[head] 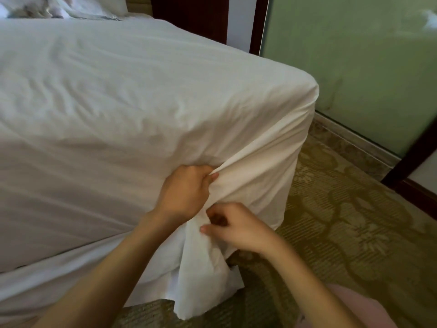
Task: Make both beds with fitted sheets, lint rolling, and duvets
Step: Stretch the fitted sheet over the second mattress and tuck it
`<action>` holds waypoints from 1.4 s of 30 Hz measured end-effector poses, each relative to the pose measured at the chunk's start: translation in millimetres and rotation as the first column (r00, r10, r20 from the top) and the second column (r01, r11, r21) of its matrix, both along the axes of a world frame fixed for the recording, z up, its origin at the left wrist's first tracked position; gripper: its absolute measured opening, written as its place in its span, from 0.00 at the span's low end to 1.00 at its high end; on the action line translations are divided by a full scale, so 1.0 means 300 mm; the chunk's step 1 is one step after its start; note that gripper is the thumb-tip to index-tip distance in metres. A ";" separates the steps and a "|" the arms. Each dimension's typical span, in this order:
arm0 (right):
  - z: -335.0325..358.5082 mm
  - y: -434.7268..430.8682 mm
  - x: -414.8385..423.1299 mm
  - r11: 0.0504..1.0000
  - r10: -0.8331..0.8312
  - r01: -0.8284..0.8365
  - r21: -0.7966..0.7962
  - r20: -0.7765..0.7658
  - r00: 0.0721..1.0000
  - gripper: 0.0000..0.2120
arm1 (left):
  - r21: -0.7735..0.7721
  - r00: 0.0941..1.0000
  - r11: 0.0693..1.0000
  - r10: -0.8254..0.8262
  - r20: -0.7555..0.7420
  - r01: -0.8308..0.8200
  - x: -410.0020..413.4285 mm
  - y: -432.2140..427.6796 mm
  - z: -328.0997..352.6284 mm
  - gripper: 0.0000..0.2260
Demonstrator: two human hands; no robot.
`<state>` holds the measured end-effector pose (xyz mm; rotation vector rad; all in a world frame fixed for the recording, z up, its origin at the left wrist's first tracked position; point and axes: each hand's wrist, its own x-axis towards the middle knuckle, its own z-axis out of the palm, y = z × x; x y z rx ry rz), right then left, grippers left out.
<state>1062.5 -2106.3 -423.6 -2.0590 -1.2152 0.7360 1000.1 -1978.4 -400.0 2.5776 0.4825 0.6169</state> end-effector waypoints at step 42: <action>0.049 -0.299 0.335 0.542 -0.672 0.783 0.305 -0.402 0.622 0.02 | -0.245 0.953 0.930 -0.229 0.200 0.275 0.240 -0.282 -0.088 0.08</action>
